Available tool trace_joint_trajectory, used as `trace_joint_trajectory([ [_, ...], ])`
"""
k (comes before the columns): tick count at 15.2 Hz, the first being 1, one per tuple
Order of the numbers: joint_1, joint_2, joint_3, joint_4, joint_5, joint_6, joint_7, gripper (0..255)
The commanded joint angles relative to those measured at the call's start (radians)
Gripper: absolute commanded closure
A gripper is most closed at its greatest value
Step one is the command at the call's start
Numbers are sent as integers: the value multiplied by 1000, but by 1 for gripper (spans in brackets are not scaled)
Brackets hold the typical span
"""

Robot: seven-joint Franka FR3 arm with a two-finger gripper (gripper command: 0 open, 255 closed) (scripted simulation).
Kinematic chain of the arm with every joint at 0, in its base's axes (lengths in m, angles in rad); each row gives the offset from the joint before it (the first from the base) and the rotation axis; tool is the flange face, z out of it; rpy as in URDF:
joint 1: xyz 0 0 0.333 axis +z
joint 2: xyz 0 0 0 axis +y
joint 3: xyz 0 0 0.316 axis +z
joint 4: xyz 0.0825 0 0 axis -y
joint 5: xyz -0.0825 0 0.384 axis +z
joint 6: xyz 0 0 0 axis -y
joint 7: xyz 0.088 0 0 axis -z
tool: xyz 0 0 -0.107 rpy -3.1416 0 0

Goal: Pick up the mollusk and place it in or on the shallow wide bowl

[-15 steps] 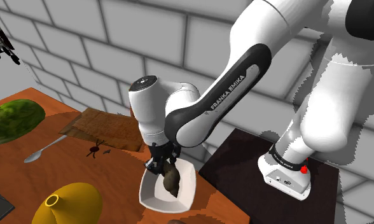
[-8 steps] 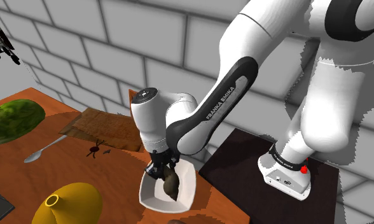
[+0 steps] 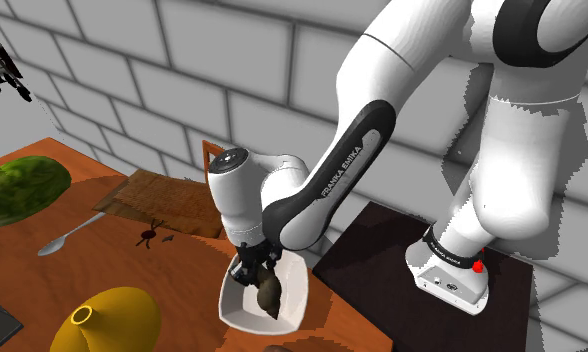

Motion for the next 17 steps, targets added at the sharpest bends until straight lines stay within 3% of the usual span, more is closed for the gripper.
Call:
trace_joint_trajectory([
  [1,0,0,0,0,0,0,0,255],
  [2,0,0,0,0,0,0,0,255],
  [3,0,0,0,0,0,0,0,0],
  [8,0,0,0,0,0,0,0,0],
  [12,-39,-92,39,39,68,-119,-48,0],
  [17,-39,-92,38,39,68,-119,-48,0],
])
